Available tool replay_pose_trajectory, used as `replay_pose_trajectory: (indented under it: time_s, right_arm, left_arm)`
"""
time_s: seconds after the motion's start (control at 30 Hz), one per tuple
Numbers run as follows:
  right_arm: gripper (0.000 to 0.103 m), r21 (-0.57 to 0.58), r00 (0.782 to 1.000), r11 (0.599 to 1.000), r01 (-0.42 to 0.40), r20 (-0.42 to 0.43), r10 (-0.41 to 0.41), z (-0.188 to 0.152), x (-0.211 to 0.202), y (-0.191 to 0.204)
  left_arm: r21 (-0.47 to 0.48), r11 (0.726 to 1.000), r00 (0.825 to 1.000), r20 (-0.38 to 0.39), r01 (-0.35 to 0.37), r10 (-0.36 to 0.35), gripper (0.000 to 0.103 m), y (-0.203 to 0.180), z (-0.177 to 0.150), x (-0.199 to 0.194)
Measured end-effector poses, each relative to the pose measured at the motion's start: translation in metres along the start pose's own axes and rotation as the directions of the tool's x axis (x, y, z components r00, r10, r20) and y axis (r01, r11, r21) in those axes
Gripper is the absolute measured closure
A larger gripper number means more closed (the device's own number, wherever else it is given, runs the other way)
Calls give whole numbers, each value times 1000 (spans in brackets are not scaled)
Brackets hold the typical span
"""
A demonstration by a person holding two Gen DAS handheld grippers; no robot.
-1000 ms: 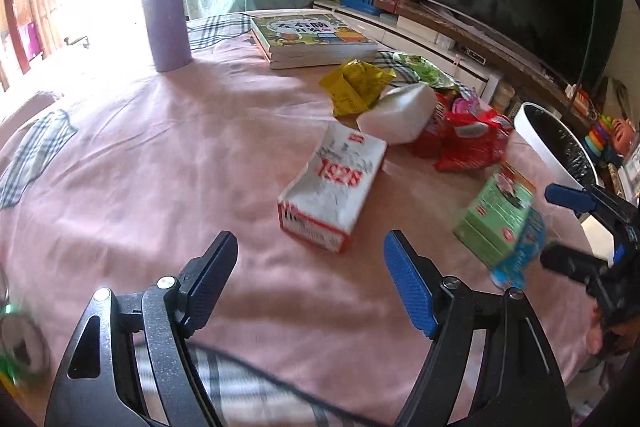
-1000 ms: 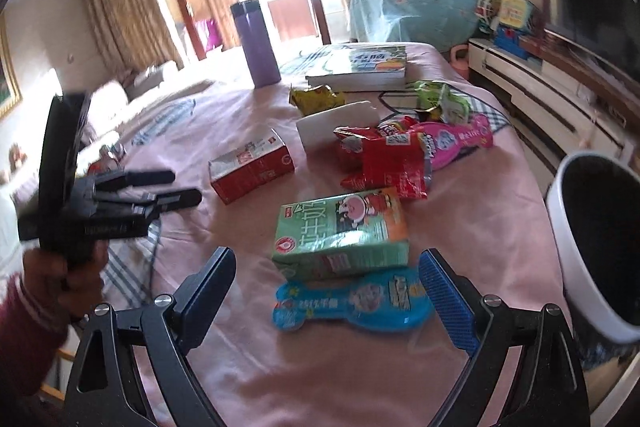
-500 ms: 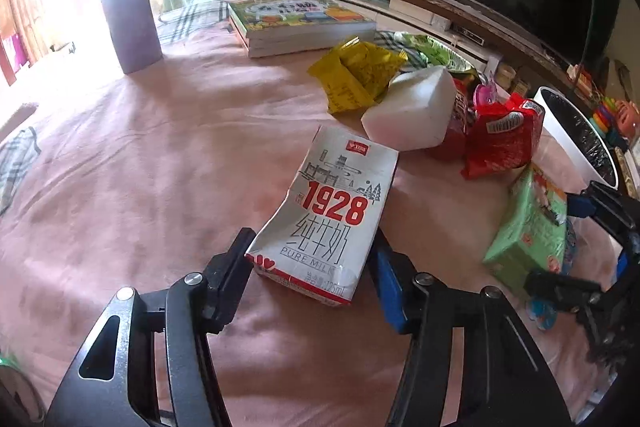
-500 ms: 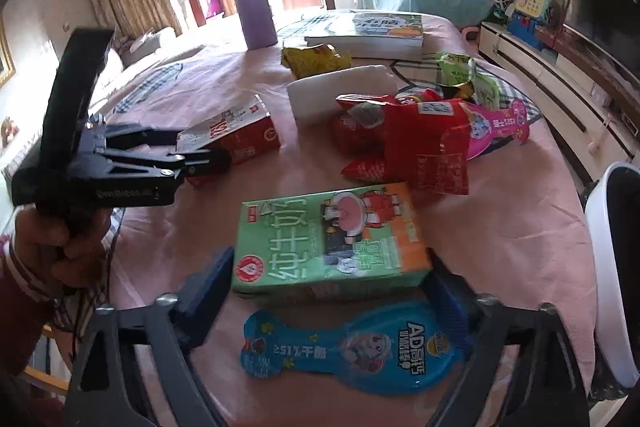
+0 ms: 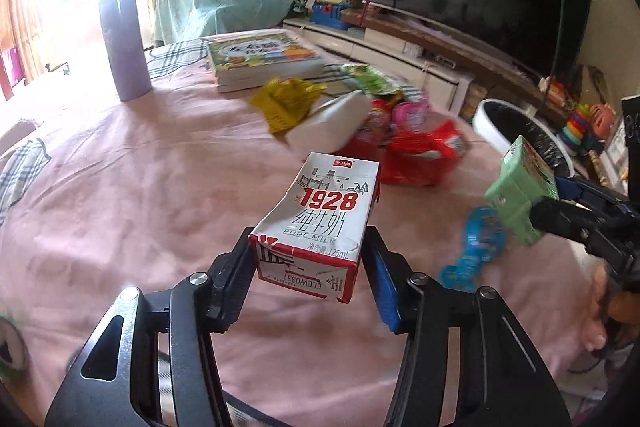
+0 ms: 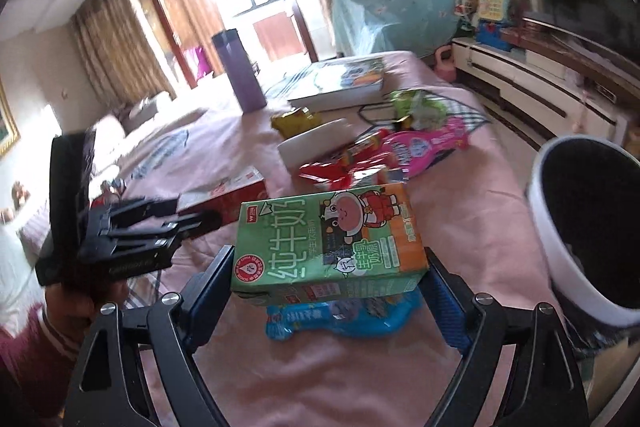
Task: Collect trash
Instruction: 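Grasp the white milk carton with the left tool while the right tool grasps the green milk carton, then carry both milk cartons with both tools over the trash bin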
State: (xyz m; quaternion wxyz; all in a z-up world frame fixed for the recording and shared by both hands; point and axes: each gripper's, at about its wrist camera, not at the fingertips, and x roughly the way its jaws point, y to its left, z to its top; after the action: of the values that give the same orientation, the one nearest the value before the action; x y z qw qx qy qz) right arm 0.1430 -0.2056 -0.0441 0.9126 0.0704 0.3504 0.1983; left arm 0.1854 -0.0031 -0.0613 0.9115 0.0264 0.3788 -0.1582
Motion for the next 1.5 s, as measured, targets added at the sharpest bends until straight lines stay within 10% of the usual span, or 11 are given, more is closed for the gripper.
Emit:
replay_pose_trajectory:
  time_s: [0.67, 1.5]
  right_arm:
    - [14, 238, 984, 962, 131, 84, -155, -14, -86, -120]
    - [14, 331, 985, 934, 135, 62, -164, 12, -91, -202]
  left_arm:
    - [128, 977, 981, 65, 173, -182, 52, -135, 26, -15]
    - [190, 957, 976, -8, 217, -220, 52, -215, 73, 53]
